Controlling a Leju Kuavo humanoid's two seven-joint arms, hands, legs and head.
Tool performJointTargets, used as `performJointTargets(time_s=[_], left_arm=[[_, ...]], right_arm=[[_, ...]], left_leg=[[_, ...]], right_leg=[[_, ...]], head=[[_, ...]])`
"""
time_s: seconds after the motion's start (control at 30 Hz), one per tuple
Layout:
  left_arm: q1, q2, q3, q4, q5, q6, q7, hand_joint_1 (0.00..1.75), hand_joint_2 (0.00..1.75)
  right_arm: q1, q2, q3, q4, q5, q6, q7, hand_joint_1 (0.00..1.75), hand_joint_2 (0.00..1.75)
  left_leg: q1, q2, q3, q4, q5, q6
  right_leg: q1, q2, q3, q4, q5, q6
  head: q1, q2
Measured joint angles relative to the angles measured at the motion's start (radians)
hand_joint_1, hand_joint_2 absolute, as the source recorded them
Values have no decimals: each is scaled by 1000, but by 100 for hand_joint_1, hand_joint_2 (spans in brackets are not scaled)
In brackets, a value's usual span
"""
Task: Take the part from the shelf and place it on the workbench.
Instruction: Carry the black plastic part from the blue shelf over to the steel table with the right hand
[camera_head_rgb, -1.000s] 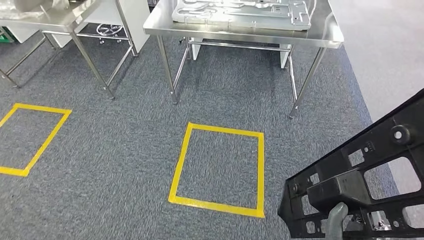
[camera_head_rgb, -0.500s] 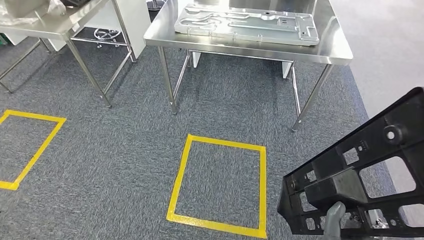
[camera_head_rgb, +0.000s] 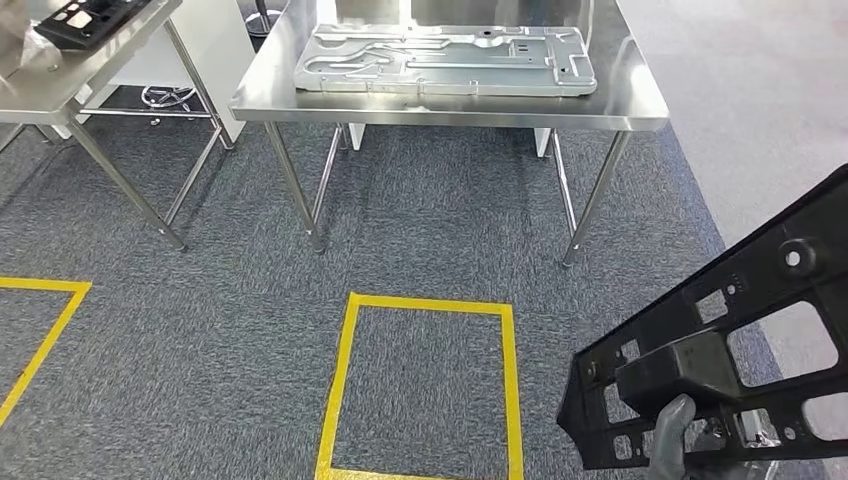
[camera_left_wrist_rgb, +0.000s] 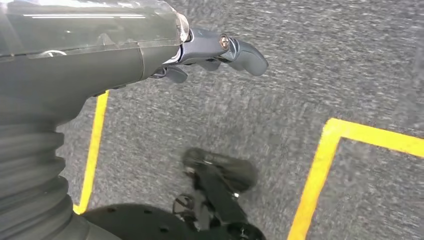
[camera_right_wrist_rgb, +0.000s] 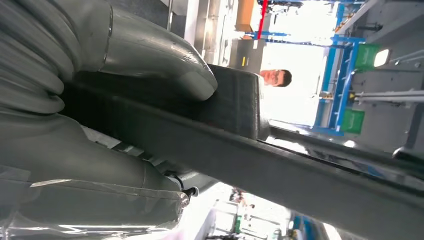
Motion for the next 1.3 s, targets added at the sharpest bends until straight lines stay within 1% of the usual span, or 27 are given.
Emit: performJointTargets(time_s=[0.07, 0.17, 0.23, 0.27, 0.33, 0.4, 0.43, 0.47, 0.5, 0.57, 0.6, 0.63, 0.67, 0.7, 0.73, 0.77, 0.83, 0.9, 0.93, 0.97, 1.03, 1.07, 1.1, 1.17, 1.2, 1.27, 1.3], left_arm=[[1, 6, -5, 2, 0, -2, 1, 0, 175], [-4, 5, -11, 3, 0, -4, 2, 0, 175], [-7, 4, -13, 3, 0, -5, 2, 0, 175], [-7, 4, -15, 3, 0, -7, 2, 0, 175], [-4, 4, -17, 3, 0, -9, 3, 0, 175], [0, 3, -22, 3, -1, -12, 7, 0, 175], [1, 3, -26, 3, -2, -13, 9, 0, 175], [2, 3, -31, 3, -4, -15, 11, 0, 175], [2, 4, -36, 3, -7, -16, 13, 0, 175], [-2, 5, -47, 3, -13, -20, 18, 0, 175], [-7, 6, -53, 3, -16, -22, 20, 0, 175], [-14, 6, -59, 3, -19, -24, 20, 0, 175], [-21, 7, -65, 3, -21, -26, 21, 0, 175], [-27, 8, -70, 3, -22, -28, 22, 0, 175], [-32, 8, -74, 3, -22, -30, 22, 0, 175], [-33, 9, -79, 3, -22, -30, 23, 0, 175], [-30, 9, -86, 3, -21, -31, 25, 0, 175], [-24, 10, -91, 3, -22, -31, 26, 0, 175], [-21, 10, -94, 3, -23, -31, 27, 0, 175], [-19, 11, -98, 3, -25, -31, 28, 0, 175], [-11, 19, -107, 7, -30, -31, 31, 0, 175], [-8, 23, -112, 8, -32, -31, 32, 0, 175], [-8, 25, -115, 9, -33, -32, 33, 0, 175], [-17, 23, -119, 8, -34, -32, 36, 0, 175], [-21, 23, -122, 8, -35, -33, 39, 0, 175], [-27, 21, -132, 8, -36, -33, 46, 0, 175], [-28, 21, -137, 8, -35, -33, 50, 0, 175]], right_arm=[[-9, -4, 0, 1, 2, -8, 4, 175, 175], [-19, -12, -1, -1, 3, -13, 5, 175, 175], [-26, -17, -2, -2, 3, -17, 7, 175, 175], [-29, -20, -3, -2, 3, -21, 10, 175, 175], [-37, -28, -9, 0, -1, -35, 28, 175, 175], [-52, -39, -27, 4, -10, -53, 59, 175, 175], [-63, -47, -40, 8, -14, -65, 77, 175, 175], [-75, -55, -55, 12, -16, -78, 96, 175, 175], [-91, -65, -73, 19, -16, -95, 115, 175, 175], [-136, -88, -118, 39, -6, -143, 158, 175, 175], [-161, -102, -142, 49, 5, -175, 179, 175, 175], [-189, -116, -164, 57, 20, -207, 196, 175, 175], [-213, -129, -183, 63, 35, -237, 209, 175, 175], [-237, -142, -200, 69, 49, -260, 218, 175, 175], [-257, -153, -214, 76, 57, -274, 224, 175, 175], [-272, -162, -226, 82, 62, -280, 228, 175, 175], [-290, -175, -241, 94, 67, -285, 231, 175, 175], [-301, -182, -250, 104, 84, -312, 229, 175, 175], [-310, -184, -254, 108, 103, -345, 225, 175, 175], [-320, -185, -258, 113, 125, -388, 222, 175, 175], [-345, -186, -267, 127, 160, -460, 217, 175, 175], [-356, -189, -271, 133, 168, -478, 218, 175, 175], [-365, -192, -275, 139, 174, -488, 219, 175, 175], [-387, -200, -280, 143, 203, -497, 222, 175, 175], [-400, -204, -281, 145, 229, -501, 225, 175, 175], [-430, -219, -283, 151, 288, -504, 242, 175, 175], [-444, -228, -283, 154, 316, -505, 256, 175, 175]], left_leg=[[-10, -7, 7, -49, 78, 18], [-6, -11, 47, -85, 78, 25], [0, -11, 89, -111, 75, 29], [1, -11, 106, -122, 69, 30], [4, -11, 140, -139, 53, 29], [8, -13, 180, -154, 29, 25], [11, -13, 203, -161, 14, 22], [13, -13, 225, -165, -4, 18], [14, -12, 248, -166, -24, 12], [13, -9, 286, -176, -58, -4], [12, -8, 300, -177, -62, -11], [11, -7, 300, -162, -50, -18], [12, -7, 283, -116, -25, -23], [12, -8, 241, -40, 7, -27], [13, -8, 183, 47, 26, -30], [14, -8, 121, 123, 23, -32], [13, -8, 18, 193, -58, -35], [8, -8, -49, 174, -150, -30], [4, -8, -75, 141, -155, -21], [-3, -8, -98, 95, -107, -5], [-24, -15, -125, 1, 100, 31], [-33, -16, -126, -30, 183, 42], [-39, -18, -119, -48, 224, 47], [-39, -16, -80, -75, 208, 50], [-37, -17, -55, -93, 199, 53], [-28, -17, -2, -122, 179, 56], [-25, -17, 21, -131, 166, 56]], right_leg=[[0, 4, 16, 2, -15, 11], [2, 3, 18, 45, 7, 33], [1, -7, -36, 129, 19, 46], [-3, -13, -79, 178, 9, 51], [-9, -17, -166, 246, -48, 58], [-15, -21, -216, 230, -101, 65], [-17, -23, -225, 189, -94, 68], [-19, -27, -229, 134, -44, 69], [-18, -33, -228, 83, 36, 69], [-13, -38, -222, 37, 151, 56], [-10, -38, -214, 39, 162, 46], [-10, -33, -204, 43, 143, 36], [-12, -30, -190, 38, 131, 28], [-13, -28, -171, 30, 118, 22], [-15, -27, -148, 19, 105, 17], [-15, -26, -124, 9, 91, 13], [-13, -21, -71, -6, 59, 9], [-10, -15, -18, -13, 23, 8], [-6, -13, 10, -15, 3, 8], [-3, -12, 34, -18, -17, 8], [1, -8, 74, -22, -52, 11], [0, -5, 88, -28, -65, 15], [-1, -1, 102, -31, -70, 21], [-3, 0, 99, 5, -41, 34], [-3, -3, 76, 59, -11, 40], [-5, -11, -11, 188, 17, 53], [-8, -14, -56, 233, -3, 58]], head=[[3, 0], [5, 0], [9, 0], [12, 0], [13, 0], [14, 0], [14, 0], [14, 0], [14, 0], [12, 0], [12, 0], [12, 0], [12, 0], [12, 0], [11, 0], [11, 0], [11, 0], [10, 0], [10, 0], [10, 0], [18, 0], [21, 0], [24, 0], [21, 0], [21, 0], [22, 0], [23, 0]])
